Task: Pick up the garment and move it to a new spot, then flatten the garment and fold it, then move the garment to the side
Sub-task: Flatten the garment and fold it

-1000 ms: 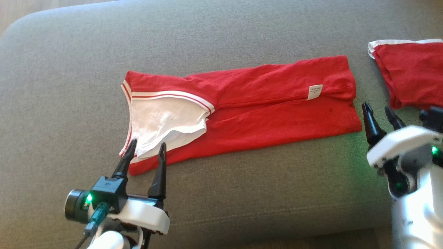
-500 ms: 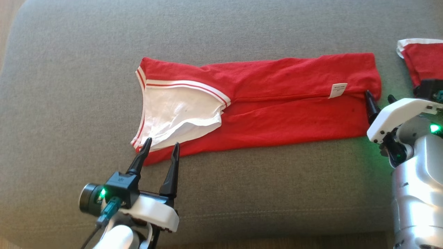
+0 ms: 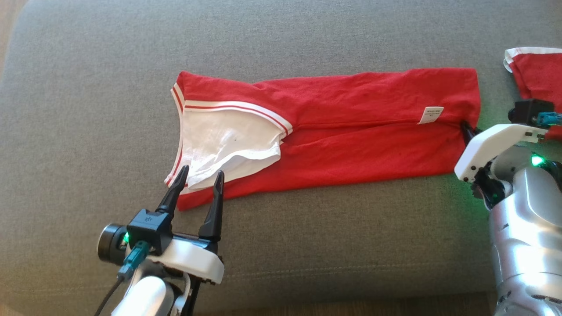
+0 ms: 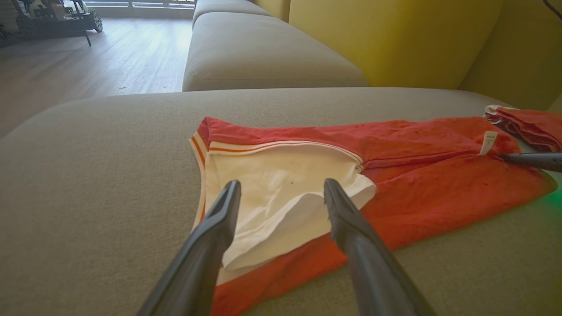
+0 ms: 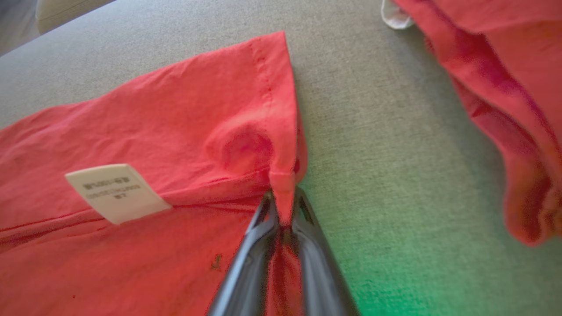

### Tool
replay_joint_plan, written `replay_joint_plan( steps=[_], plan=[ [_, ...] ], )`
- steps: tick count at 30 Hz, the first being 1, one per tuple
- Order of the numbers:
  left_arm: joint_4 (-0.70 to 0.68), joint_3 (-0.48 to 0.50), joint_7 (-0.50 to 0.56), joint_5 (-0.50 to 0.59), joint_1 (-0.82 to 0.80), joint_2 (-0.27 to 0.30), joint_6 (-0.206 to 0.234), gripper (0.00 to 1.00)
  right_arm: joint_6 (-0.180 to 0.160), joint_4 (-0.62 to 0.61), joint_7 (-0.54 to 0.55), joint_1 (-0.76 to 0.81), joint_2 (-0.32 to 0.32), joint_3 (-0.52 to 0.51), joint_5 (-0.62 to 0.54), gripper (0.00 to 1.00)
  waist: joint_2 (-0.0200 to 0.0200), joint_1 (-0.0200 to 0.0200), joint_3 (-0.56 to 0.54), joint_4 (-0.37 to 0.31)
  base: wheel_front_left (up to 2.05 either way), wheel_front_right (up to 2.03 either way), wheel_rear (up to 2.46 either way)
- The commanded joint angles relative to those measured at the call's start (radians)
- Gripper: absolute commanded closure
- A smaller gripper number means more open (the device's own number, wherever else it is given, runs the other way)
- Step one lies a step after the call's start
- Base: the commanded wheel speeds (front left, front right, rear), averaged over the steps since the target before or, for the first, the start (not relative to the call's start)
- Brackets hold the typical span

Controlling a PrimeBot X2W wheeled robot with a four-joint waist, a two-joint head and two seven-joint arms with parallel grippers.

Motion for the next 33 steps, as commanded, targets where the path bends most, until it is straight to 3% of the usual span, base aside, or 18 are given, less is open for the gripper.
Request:
replay_joint_plan(
  steps=[1,11,22,33],
  plan=[
    [-0.024,0.046,-0.012,0.014,-0.023,0.001,-0.008,0.0,-0.002,0.007,-0.004,-0.002,0.004,0.016,-0.01,1.0,-0.0001,0.0001,-0.001,-0.002,0.0,0.0,0.0],
    [-0.013,0.084,-0.012,0.034,0.002,-0.014,-0.028,0.0,-0.002,-0.034,-0.062,-0.014,-0.038,0.023,-0.034,1.0,-0.0001,0.0001,-0.036,-0.022,0.0,0.0,0.0],
    [-0.015,0.112,-0.012,0.049,0.035,-0.022,-0.043,0.0,-0.002,-0.141,-0.013,-0.042,-0.1,0.084,0.006,1.0,-0.0001,0.0001,-0.069,-0.06,0.0,0.0,0.0],
    [-0.002,0.121,-0.012,0.056,0.048,-0.045,-0.052,0.0,-0.002,-0.34,0.135,-0.011,-0.009,0.268,0.304,1.0,-0.0001,0.0001,-0.094,-0.026,0.0,0.0,0.0]
  ],
)
